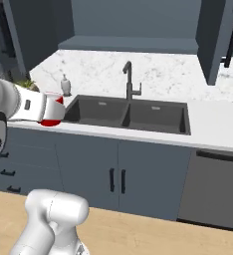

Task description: Gather all objects into one cabinet and sort the glasses and bowls to opposite sides.

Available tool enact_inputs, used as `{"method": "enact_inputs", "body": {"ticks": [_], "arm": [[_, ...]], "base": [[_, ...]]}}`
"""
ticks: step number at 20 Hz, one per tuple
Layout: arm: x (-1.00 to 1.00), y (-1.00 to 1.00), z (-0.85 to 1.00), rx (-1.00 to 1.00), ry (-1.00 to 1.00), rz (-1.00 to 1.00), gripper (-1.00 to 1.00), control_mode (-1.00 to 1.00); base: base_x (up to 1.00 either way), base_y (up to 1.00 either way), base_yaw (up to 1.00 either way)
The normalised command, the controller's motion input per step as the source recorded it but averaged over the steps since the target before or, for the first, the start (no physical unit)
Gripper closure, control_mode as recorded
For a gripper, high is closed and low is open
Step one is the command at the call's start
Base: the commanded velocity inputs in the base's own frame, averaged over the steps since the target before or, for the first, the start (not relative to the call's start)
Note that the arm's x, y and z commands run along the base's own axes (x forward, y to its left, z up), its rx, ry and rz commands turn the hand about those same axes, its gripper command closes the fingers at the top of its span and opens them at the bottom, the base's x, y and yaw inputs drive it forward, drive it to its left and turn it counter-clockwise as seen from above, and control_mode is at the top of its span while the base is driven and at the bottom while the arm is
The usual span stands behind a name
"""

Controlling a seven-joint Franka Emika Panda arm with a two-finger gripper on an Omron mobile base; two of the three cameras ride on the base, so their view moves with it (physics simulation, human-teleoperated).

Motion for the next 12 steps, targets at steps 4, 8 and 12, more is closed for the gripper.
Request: {"method": "enact_inputs", "body": {"ticks": [4,8,12], "arm": [[0.00,0.00,0.00,0.00,0.00,0.00,1.00,1.00],[0.00,0.00,0.00,0.00,0.00,0.00,1.00,1.00],[0.00,0.00,0.00,0.00,0.00,0.00,1.00,1.00]], "base": [[-0.82,0.76,0.00],[-0.31,1.00,0.01],[-0.11,1.00,0.02]]}}
